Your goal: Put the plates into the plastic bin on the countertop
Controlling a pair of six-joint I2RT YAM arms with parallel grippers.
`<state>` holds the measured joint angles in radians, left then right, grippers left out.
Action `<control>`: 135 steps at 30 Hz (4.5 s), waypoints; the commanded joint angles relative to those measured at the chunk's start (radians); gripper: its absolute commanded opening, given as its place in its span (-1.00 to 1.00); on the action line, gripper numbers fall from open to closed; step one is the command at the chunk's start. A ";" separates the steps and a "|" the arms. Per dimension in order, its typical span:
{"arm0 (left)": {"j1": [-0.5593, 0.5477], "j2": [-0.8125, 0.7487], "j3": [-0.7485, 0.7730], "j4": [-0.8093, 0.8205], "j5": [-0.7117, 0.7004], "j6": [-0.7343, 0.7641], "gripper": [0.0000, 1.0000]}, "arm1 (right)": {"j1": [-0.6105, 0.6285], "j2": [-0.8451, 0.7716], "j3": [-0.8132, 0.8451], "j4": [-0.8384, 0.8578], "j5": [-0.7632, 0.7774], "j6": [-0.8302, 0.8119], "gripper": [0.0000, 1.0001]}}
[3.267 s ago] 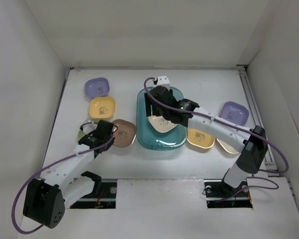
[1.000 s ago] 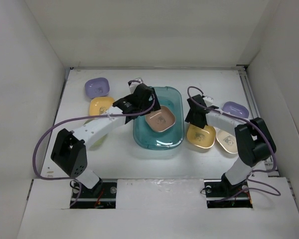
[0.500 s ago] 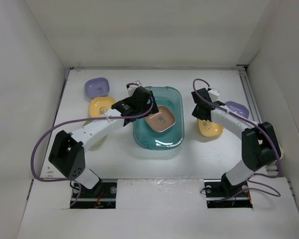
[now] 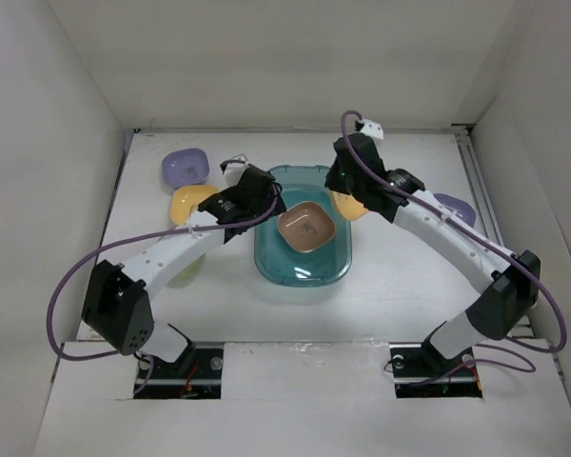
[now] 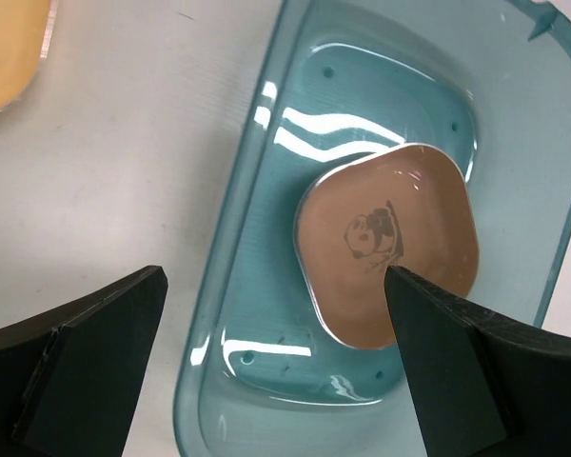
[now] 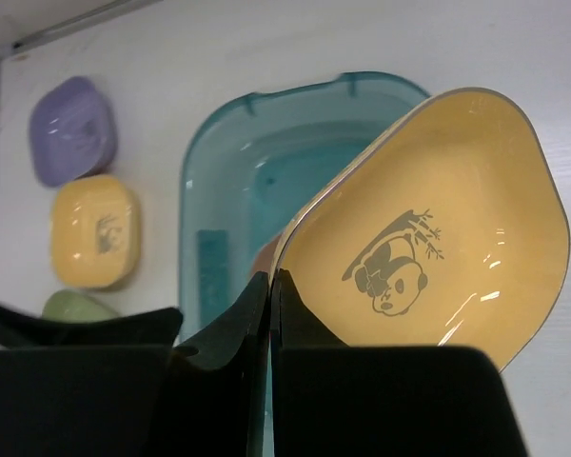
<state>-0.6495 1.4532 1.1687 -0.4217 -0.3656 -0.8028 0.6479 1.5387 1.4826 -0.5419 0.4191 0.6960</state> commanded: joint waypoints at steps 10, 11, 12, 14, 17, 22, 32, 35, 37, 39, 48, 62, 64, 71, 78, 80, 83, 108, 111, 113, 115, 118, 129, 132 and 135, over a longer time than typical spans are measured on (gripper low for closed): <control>0.278 -0.215 -0.076 -0.137 -0.110 -0.102 0.99 | 0.188 0.254 0.209 -0.035 0.032 0.051 -1.00; 0.340 -0.246 -0.089 -0.137 -0.075 -0.086 0.99 | 0.200 0.280 0.226 -0.035 0.032 0.051 -1.00; 0.371 -0.272 -0.110 -0.120 -0.040 -0.052 0.99 | 0.211 0.335 0.275 -0.074 0.032 0.051 -1.00; 0.416 -0.293 -0.122 -0.111 -0.030 -0.026 0.99 | 0.223 0.389 0.329 -0.117 0.032 0.051 -1.00; 0.452 -0.315 -0.122 -0.111 -0.030 0.025 0.99 | 0.257 0.465 0.421 -0.199 0.081 0.042 -0.86; 0.452 -0.315 -0.132 -0.109 -0.004 0.045 0.99 | 0.291 0.474 0.446 -0.248 0.177 0.008 0.09; 0.452 -0.315 -0.141 -0.071 0.086 0.097 0.99 | 0.108 0.086 0.107 -0.129 0.230 -0.044 0.73; 0.452 -0.324 -0.152 -0.046 0.141 0.125 0.99 | -0.104 -0.017 -0.046 -0.072 0.144 -0.110 0.73; 0.452 -0.324 -0.152 -0.035 0.152 0.137 0.99 | -0.198 -0.029 -0.073 -0.058 0.104 -0.145 0.73; 0.441 -0.324 -0.161 -0.026 0.163 0.137 0.99 | -0.310 -0.029 -0.073 -0.069 0.074 -0.155 0.73; 0.412 -0.346 -0.179 -0.017 0.182 0.149 0.99 | -0.649 0.067 -0.200 0.026 -0.098 -0.188 0.70; 0.412 -0.364 -0.230 0.006 0.202 0.125 0.99 | -0.784 0.311 -0.228 0.112 -0.250 -0.262 0.25; 0.412 -0.364 -0.239 0.015 0.202 0.125 0.99 | -0.784 0.339 -0.204 0.123 -0.270 -0.271 0.14; 0.433 -0.383 -0.277 0.037 0.243 0.125 0.99 | -0.723 0.348 -0.180 0.117 -0.302 -0.282 -1.00; 0.456 -0.427 -0.308 -0.041 0.087 0.021 0.99 | -0.446 0.226 -0.020 0.010 -0.179 -0.291 -1.00; 0.456 -0.439 -0.308 -0.069 0.056 -0.033 0.99 | -0.360 0.201 0.024 -0.024 -0.149 -0.305 -1.00; 0.456 -0.467 -0.333 -0.083 0.037 -0.076 0.99 | -0.187 0.190 0.113 -0.093 -0.079 -0.323 -1.00; 0.763 -0.396 -0.429 -0.100 0.163 -0.064 0.99 | 0.334 0.273 0.196 -0.047 0.020 -0.575 0.43; 0.763 -0.386 -0.480 -0.097 0.198 -0.088 0.99 | 0.358 0.194 0.196 -0.026 -0.002 -0.575 0.91; 0.763 -0.386 -0.526 -0.086 0.237 -0.122 0.99 | 0.358 0.163 0.196 -0.026 -0.011 -0.566 0.94; 0.763 -0.386 -0.552 -0.062 0.246 -0.137 0.99 | 0.358 0.120 0.196 -0.026 -0.011 -0.566 0.94; 0.763 -0.375 -0.592 -0.049 0.246 -0.159 0.99 | 0.358 0.065 0.162 -0.026 -0.011 -0.566 0.94; 0.763 -0.257 -0.644 -0.043 0.174 -0.289 0.21 | 0.358 -0.100 0.053 -0.003 0.010 -0.556 0.94; 0.763 -0.292 -0.644 -0.081 0.140 -0.332 -0.11 | 0.358 -0.124 0.030 0.006 0.024 -0.556 0.94; 0.763 -0.361 -0.644 -0.117 0.140 -0.343 -0.81 | 0.358 -0.134 0.021 0.007 0.033 -0.556 0.94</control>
<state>0.1116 1.1511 0.5385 -0.4618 -0.1951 -1.1015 1.0077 1.4391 1.5082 -0.5751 0.4244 0.1318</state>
